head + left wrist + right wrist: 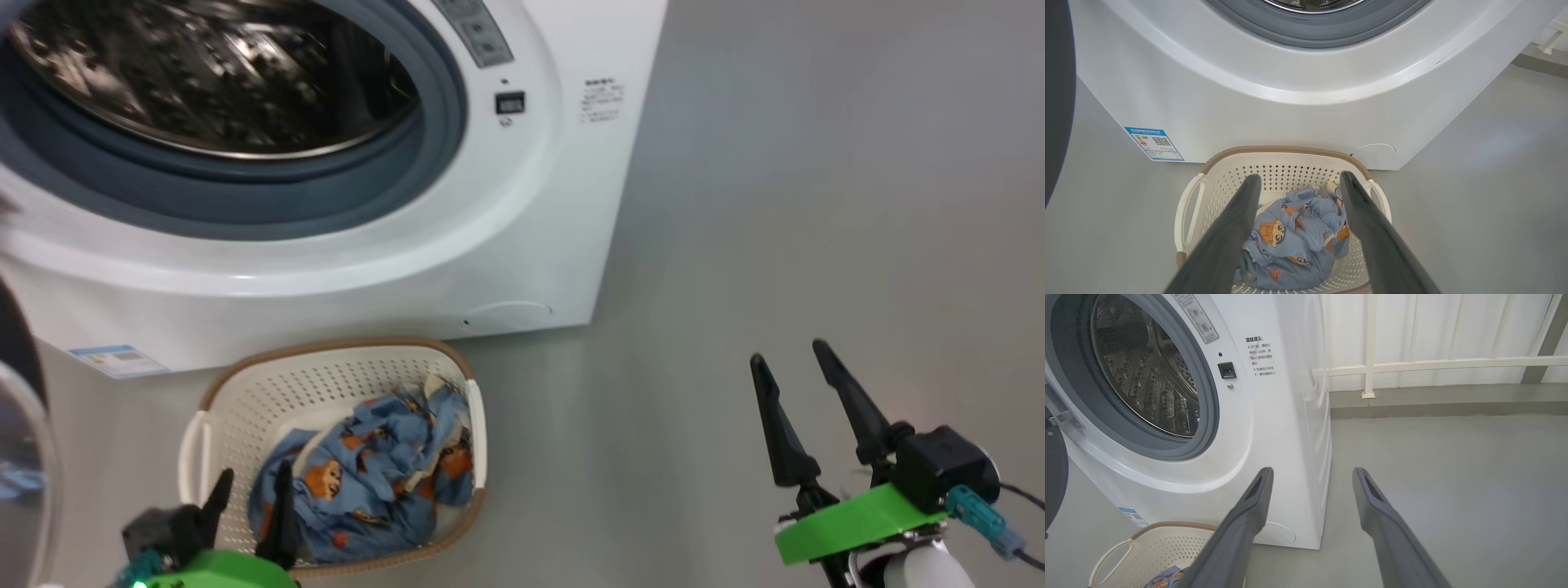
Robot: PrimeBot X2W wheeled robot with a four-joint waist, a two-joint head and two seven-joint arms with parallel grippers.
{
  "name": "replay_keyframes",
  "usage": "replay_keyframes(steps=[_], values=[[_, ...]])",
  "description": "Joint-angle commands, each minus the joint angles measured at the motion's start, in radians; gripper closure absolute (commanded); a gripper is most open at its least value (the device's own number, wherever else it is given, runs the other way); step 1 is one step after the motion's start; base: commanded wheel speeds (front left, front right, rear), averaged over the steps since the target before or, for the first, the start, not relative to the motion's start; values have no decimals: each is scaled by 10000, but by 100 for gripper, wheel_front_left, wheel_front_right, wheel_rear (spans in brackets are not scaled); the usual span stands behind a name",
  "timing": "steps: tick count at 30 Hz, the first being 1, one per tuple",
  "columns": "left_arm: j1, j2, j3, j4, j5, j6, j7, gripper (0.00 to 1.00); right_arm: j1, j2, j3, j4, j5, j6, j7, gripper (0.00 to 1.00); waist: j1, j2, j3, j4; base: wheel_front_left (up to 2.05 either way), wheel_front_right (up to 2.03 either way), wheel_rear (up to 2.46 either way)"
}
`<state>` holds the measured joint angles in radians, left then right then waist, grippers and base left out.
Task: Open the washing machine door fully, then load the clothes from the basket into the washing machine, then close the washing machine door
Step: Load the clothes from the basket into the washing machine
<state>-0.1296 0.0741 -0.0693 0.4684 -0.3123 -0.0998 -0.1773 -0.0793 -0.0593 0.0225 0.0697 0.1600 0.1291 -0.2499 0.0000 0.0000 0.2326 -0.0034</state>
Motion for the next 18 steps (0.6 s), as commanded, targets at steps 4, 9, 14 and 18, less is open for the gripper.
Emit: replay_keyframes(steps=[4,9,14,18], values=[[-1020,300,418,989,-794,-168,705,0,-565,63,413,-407,-92,16,-118,0,0,0,1047,-885,0,0,0],[-1568,500,328,1860,-983,-219,1083,0,-741,82,540,-439,-59,16,-118,0,0,0,1372,-1224,0,0,0],[-2145,727,35,2926,-1266,-283,1301,0,-921,88,638,-505,108,16,-118,0,0,0,1736,-1571,0,0,0],[-2747,878,-169,3809,-1504,-300,1544,0,-1132,89,686,-630,170,16,-118,0,0,0,2150,-1770,0,0,0]])
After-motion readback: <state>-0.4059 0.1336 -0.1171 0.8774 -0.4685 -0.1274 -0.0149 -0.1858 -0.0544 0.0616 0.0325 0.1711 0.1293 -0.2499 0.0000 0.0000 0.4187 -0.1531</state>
